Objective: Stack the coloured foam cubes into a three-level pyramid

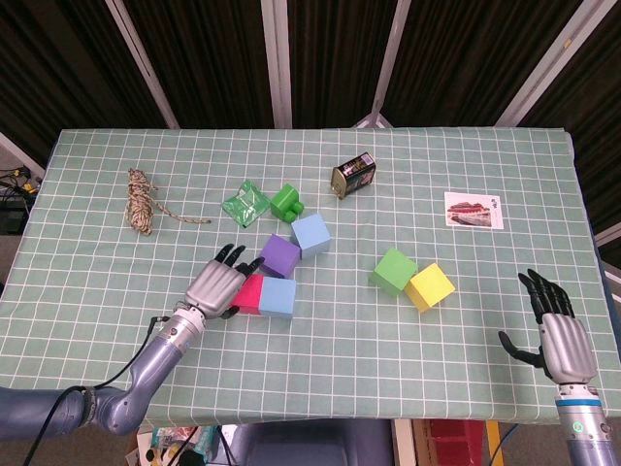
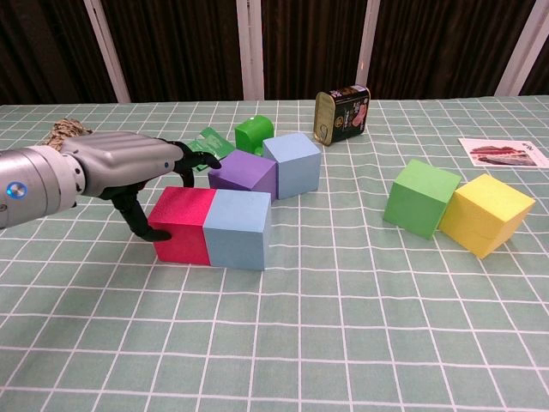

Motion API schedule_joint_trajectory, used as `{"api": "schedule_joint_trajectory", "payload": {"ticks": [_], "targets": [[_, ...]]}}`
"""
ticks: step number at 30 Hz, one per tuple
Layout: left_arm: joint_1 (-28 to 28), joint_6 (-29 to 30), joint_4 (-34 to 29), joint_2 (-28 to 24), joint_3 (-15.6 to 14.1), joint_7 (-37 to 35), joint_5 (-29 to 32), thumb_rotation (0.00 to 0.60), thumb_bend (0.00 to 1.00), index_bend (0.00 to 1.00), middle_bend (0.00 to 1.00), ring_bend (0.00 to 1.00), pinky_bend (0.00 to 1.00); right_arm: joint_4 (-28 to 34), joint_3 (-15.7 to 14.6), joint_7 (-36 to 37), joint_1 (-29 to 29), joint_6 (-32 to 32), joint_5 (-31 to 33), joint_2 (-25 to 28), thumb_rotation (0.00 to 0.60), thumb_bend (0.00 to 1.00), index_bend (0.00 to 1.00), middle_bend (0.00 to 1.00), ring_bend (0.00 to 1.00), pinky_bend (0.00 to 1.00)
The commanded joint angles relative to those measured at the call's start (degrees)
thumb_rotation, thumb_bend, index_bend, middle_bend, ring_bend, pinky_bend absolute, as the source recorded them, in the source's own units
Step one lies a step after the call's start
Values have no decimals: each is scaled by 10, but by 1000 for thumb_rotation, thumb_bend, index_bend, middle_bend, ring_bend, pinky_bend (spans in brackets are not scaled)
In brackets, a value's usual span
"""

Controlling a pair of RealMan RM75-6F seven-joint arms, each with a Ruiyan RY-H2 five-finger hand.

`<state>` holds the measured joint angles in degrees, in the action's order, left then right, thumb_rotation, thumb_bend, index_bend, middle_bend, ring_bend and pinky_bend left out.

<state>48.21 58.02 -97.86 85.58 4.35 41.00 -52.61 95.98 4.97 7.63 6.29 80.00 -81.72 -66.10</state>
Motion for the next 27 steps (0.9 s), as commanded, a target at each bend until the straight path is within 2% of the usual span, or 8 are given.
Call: {"api": "schedule_joint_trajectory", "payload": {"ticks": [1, 27], "targets": [[3, 4, -2, 6, 2, 6, 5, 600, 425, 0, 368, 0, 0, 0, 0, 0, 0, 0, 0, 0, 600, 312, 0, 0, 0, 0], [21, 26, -29, 22, 9, 41, 52, 600, 416, 0, 367, 0, 0, 0, 0, 1, 0, 1, -2, 0, 600, 312, 0, 0, 0, 0]]}}
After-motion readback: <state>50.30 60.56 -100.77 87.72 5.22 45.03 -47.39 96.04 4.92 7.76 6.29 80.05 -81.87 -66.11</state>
